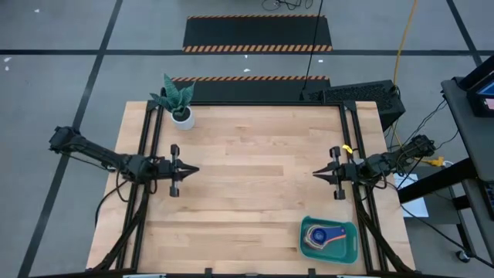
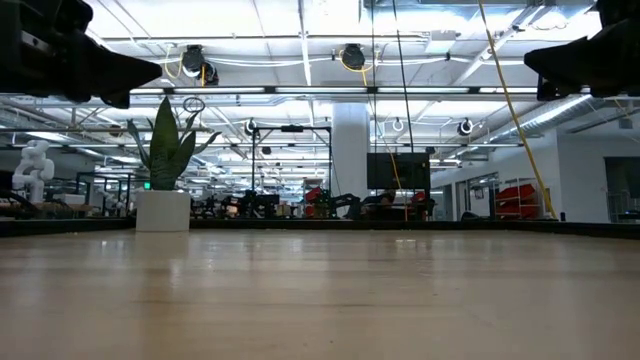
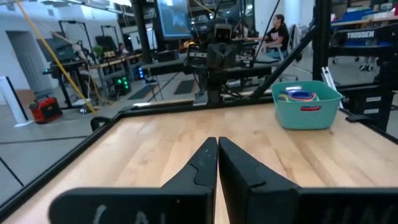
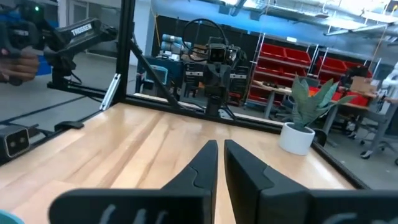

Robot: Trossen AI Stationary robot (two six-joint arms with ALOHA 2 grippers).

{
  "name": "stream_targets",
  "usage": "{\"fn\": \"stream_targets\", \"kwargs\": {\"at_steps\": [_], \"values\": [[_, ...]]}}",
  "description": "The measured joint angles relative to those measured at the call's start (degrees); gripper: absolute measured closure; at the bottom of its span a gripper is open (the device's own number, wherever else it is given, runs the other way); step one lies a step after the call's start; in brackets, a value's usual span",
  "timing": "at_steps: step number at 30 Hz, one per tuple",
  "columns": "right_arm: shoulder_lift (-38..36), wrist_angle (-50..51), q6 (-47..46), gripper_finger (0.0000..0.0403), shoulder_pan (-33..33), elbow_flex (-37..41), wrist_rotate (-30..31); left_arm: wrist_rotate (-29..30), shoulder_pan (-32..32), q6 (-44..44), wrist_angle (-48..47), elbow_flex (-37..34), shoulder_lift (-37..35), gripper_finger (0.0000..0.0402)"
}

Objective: Nest measuring cups in basket
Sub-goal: Return to Home Position

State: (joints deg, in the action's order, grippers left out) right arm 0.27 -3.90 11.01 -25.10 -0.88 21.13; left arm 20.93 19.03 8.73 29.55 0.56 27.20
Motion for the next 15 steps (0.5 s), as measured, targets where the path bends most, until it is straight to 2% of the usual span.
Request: {"fn": "stream_targets", "kwargs": {"at_steps": [8, 15], "values": [[-0.13, -1.12, 3.48, 0.0391, 3.55, 0.02, -1.13, -0.09, 0.0, -0.62, -2.83, 0.0, -3.72, 0.0383], [-0.13, -1.11, 3.69, 0.0402, 11.35, 0.02, -12.47, -0.02, 0.0, -0.46, -2.15, 0.0, -3.76, 0.0383]]}}
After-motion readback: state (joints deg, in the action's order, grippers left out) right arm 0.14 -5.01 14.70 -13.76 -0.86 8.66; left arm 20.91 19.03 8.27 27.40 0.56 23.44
